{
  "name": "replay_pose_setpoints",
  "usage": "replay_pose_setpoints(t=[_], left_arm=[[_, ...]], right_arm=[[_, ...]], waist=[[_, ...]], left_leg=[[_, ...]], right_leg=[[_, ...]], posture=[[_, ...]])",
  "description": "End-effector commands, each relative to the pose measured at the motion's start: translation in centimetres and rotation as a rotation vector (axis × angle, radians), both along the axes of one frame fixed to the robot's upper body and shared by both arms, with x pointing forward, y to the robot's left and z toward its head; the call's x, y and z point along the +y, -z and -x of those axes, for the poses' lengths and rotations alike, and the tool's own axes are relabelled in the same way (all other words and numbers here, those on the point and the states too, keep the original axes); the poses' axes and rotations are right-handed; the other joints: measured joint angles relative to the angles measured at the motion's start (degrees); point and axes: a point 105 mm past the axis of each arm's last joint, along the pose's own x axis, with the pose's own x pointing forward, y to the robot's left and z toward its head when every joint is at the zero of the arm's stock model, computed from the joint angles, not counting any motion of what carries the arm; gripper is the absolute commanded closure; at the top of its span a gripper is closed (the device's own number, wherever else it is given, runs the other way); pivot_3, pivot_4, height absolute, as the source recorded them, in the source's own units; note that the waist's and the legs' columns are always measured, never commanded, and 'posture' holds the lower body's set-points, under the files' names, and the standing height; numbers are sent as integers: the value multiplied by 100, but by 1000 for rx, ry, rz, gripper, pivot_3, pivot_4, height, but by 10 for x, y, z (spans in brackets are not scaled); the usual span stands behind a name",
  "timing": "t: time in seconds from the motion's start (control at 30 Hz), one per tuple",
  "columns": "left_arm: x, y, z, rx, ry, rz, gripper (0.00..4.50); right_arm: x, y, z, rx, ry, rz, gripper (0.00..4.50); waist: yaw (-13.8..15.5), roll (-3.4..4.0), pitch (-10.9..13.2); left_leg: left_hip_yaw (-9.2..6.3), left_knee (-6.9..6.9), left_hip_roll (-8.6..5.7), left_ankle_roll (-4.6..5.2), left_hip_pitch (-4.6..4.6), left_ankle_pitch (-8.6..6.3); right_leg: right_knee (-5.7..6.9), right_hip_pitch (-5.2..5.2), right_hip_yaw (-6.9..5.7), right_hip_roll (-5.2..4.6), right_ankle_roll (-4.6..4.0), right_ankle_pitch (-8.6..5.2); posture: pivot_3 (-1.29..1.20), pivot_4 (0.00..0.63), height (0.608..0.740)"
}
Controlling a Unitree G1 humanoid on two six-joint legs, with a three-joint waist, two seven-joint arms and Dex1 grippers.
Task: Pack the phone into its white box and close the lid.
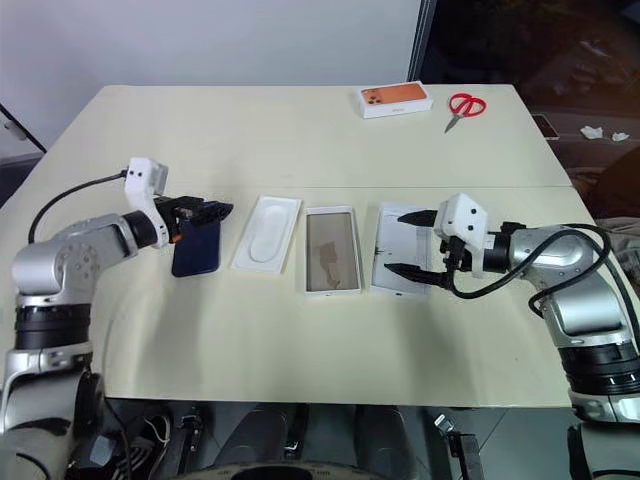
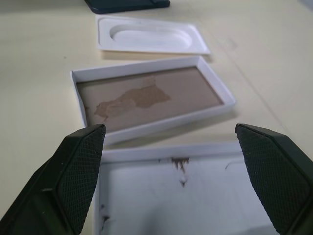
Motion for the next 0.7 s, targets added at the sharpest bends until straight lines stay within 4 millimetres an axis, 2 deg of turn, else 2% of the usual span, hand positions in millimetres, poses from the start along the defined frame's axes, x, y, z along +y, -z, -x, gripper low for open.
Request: replay_pose_setpoints(t=[0.03,0.13,0.23,0.37,0.7], left_arm=[[-7,-2,1,45,-6,24,0],[-16,13,-4,107,-21,4,0],[-15,25,-11,161,-85,-59,0],[-40,26,-10,214,-23,-5,0],[-52,42,-8,287,-32,112,0]], right_arm=[[10,-15,-1,-55,-12,-45,54],[17,-14,-4,-67,-20,-47,54],[22,-17,-7,-77,-23,-56,54],[25,-15,-9,-77,-22,-67,54],[26,-16,-9,-89,-18,-73,54]], waist=[[4,0,0],[11,0,0],[18,-1,0],[24,-2,0],[19,-1,-1]], left_leg=[[0,0,0,0,0,0],[0,1,0,-3,0,2],[-1,3,-2,-5,0,3],[-1,2,-3,-5,0,3],[-1,3,-3,-9,2,5]], right_leg=[[0,0,0,0,0,0],[2,0,0,0,0,0],[5,1,0,0,0,0],[3,1,0,0,1,0],[8,1,0,0,1,0]], posture=[[0,150,740],[0,150,740],[0,150,740],[0,150,740],[0,150,740]])
